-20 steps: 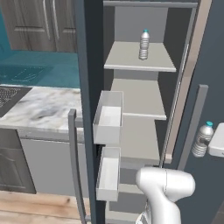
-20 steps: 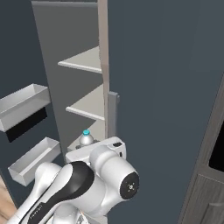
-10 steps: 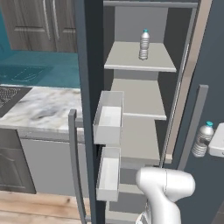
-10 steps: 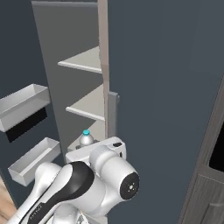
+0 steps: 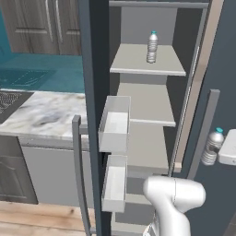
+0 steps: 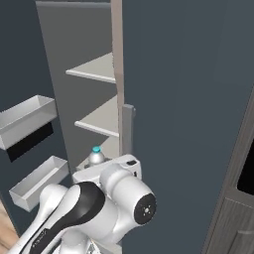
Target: Take the bottled waters from the counter and place them in the freezer to freeze. Close the freezer door after placing the bottles.
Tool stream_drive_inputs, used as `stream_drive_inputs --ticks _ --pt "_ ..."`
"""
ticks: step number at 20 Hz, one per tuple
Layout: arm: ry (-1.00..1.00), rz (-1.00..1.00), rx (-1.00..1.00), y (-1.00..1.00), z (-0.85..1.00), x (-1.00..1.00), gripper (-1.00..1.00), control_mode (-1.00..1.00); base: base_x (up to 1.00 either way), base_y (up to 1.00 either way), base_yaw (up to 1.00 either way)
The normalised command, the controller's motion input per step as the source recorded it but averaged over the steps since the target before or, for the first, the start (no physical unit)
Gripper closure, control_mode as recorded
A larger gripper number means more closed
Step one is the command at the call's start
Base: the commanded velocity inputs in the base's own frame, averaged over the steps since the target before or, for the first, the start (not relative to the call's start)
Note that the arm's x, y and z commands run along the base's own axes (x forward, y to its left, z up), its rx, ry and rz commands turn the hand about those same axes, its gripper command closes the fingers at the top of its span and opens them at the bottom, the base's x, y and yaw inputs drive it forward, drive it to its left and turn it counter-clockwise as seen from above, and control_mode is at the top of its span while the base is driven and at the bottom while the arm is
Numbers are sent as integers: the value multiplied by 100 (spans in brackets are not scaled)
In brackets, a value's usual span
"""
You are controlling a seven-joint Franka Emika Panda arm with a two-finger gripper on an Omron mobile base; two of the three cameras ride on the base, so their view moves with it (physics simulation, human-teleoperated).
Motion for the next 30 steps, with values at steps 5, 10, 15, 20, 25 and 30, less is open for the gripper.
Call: stream_drive_inputs --ticks 5,10,15,20,25,30 --pt "0 -15 0 48 0 0 100 -100 0 0 0" --pt "0 -27 0 46 0 5 100 -100 0 0 0" --pt "-3 -27 3 52 0 2 100 -100 0 0 0" --pt "0 -33 0 77 0 -1 100 -100 0 0 0" --pt "0 -34 -1 73 0 -2 100 -100 0 0 0" --pt "-3 -33 -3 52 -11 1 100 -100 0 0 0"
